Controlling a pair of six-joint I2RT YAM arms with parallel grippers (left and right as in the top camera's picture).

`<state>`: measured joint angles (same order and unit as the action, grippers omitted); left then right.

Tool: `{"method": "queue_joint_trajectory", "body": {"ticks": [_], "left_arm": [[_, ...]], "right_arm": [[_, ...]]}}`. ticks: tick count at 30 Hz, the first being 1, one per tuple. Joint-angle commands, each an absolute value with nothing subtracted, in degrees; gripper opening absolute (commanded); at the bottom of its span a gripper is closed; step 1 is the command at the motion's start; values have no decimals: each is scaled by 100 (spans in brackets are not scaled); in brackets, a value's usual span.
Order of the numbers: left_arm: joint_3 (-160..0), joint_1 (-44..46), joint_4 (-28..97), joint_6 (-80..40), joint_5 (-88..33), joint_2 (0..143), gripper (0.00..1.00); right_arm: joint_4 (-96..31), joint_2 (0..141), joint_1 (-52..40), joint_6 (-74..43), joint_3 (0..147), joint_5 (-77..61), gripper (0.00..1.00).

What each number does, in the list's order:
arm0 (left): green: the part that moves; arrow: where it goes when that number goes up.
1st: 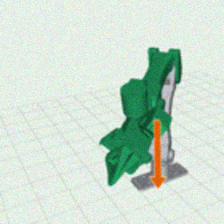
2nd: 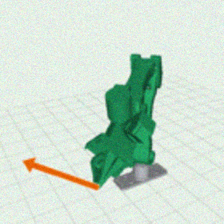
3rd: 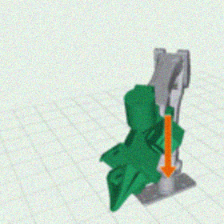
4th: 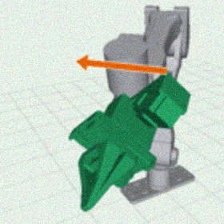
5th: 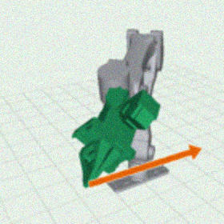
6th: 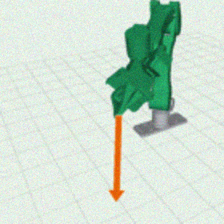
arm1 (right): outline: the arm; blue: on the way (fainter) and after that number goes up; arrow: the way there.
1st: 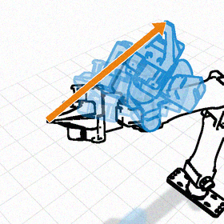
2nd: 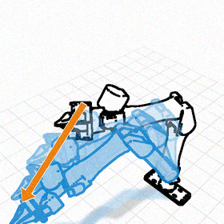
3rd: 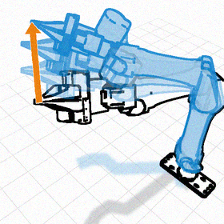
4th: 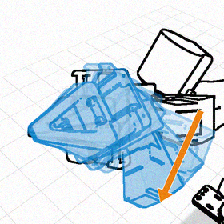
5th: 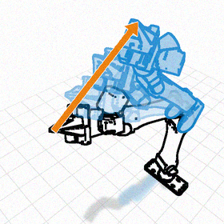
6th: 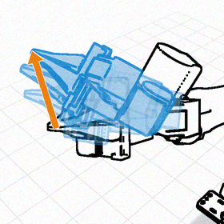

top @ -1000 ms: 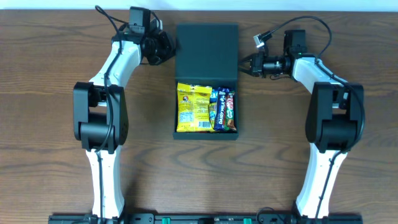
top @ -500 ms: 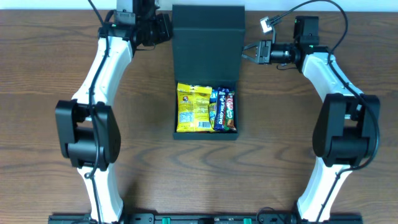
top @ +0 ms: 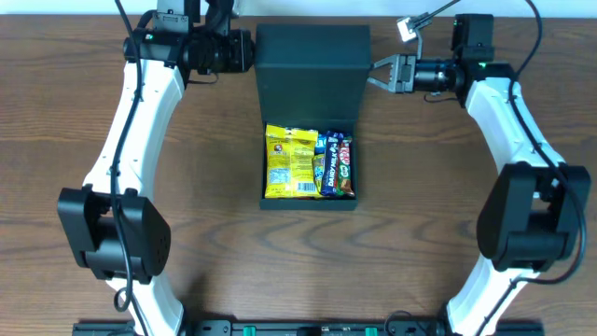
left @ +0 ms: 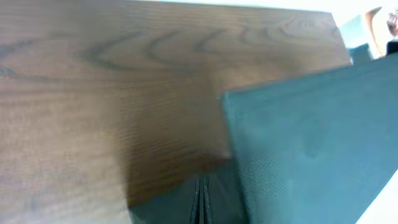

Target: Pack container

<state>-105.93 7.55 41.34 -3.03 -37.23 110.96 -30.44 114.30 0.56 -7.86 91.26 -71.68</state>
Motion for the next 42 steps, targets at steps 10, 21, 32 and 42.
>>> {"method": "queue_joint_trajectory", "body": {"ticks": [10,21,32,42], "left_arm": [[-10711,768,5192,860,-3859,10980,6],[-10711,786,5655,1164,-3859,10980,6],[-10711,786,5653,1162,-3835,10980,5],[-10711,786,5277,45,-2458,10980,5]], "right_arm": [[-4543,11271,14,-89,9188,-6377,1],[-5063,11271,-8,233,9188,-6036,2],[-5030,11271,-3,242,9190,-5736,1],[-4950,11271,-1,255,9677,-3894,1]]}}
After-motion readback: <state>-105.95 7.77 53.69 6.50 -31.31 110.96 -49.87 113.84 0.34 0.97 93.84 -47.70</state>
